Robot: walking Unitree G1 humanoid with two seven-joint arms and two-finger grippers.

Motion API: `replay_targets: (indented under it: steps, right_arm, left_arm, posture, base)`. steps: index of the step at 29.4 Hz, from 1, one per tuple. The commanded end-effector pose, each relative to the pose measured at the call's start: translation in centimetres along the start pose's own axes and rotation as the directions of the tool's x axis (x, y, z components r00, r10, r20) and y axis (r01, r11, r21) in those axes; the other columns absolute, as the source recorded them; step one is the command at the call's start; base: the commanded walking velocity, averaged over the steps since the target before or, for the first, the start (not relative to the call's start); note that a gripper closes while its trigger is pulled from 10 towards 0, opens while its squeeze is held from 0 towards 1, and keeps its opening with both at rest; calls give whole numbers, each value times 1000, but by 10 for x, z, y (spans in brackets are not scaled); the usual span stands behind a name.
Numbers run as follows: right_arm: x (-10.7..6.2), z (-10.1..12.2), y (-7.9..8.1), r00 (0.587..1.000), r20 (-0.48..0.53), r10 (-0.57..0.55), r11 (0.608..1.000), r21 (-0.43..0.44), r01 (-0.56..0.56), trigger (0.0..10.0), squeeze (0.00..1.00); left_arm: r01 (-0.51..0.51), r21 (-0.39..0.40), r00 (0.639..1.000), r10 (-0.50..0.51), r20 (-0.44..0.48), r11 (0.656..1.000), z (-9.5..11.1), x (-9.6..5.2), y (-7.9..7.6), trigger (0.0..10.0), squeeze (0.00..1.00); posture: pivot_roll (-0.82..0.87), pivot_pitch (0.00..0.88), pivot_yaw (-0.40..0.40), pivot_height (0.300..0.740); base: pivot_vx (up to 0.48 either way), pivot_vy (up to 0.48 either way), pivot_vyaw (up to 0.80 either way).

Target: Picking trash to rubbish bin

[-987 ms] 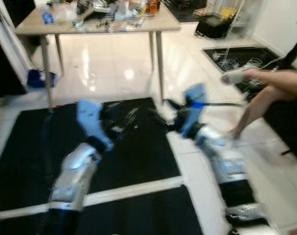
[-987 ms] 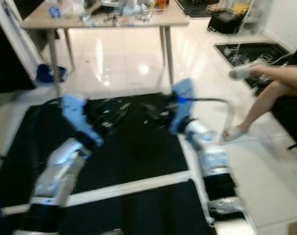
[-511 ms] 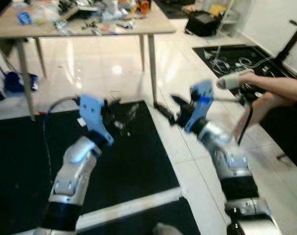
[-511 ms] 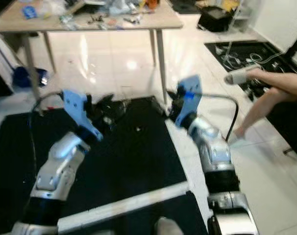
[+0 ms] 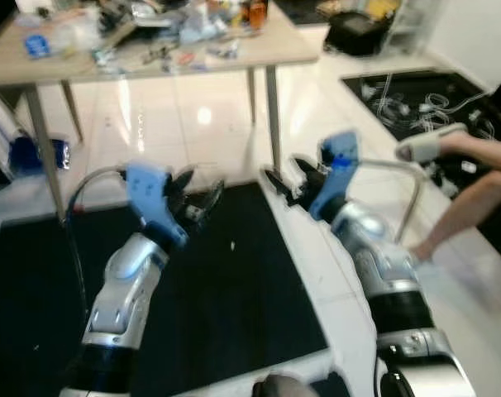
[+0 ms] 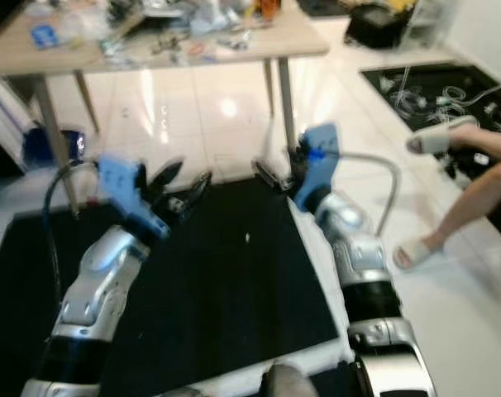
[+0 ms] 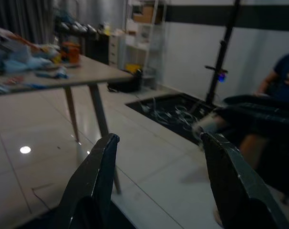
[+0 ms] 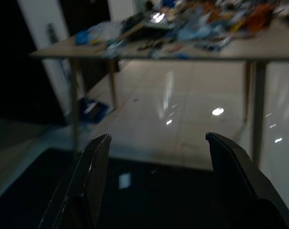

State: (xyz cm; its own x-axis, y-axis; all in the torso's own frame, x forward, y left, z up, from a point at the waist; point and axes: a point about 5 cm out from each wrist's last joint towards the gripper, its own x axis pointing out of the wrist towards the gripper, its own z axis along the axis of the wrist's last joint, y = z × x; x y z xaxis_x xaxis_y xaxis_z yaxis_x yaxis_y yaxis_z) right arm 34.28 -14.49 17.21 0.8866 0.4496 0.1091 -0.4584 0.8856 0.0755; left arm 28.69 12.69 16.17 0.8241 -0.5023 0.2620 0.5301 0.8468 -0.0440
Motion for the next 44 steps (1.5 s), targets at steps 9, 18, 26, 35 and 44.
replay_targets:
  steps: [9, 18, 26, 35, 44]
  right_arm:
    - [1, 3, -10, 996, 25, -82, 996, -19, 82, 10000, 0]
    - [3, 4, -12, 995, 37, -93, 995, -34, 94, 10000, 0]
    - [3, 4, -12, 994, 42, -101, 994, -45, 103, 10000, 0]
    - [3, 3, -17, 990, 43, -136, 987, -74, 139, 10000, 0]
    - [2, 4, -23, 985, 47, -165, 982, -83, 168, 10000, 0]
  left_arm:
    - [-24, 5, 1000, 24, -6, 1000, -2, -4, 4, 10000, 0]
    - [-40, 15, 999, 40, 1, 999, 0, -3, 6, 10000, 0]
    - [-50, 18, 999, 50, 5, 999, 1, -3, 7, 10000, 0]
    - [-56, 20, 998, 56, 6, 998, 1, -3, 8, 10000, 0]
    - [-57, 22, 998, 57, 5, 998, 1, -2, 8, 10000, 0]
  posture:
    - [-83, 0, -18, 740]
    - [-82, 0, -18, 740]
    - [-83, 0, -17, 740]
    - [-83, 0, -17, 740]
    - [-83, 0, -17, 740]
  base:
    - [480, 0, 0]
    - [480, 0, 0]
    - [480, 0, 0]
    - [480, 0, 0]
    - [480, 0, 0]
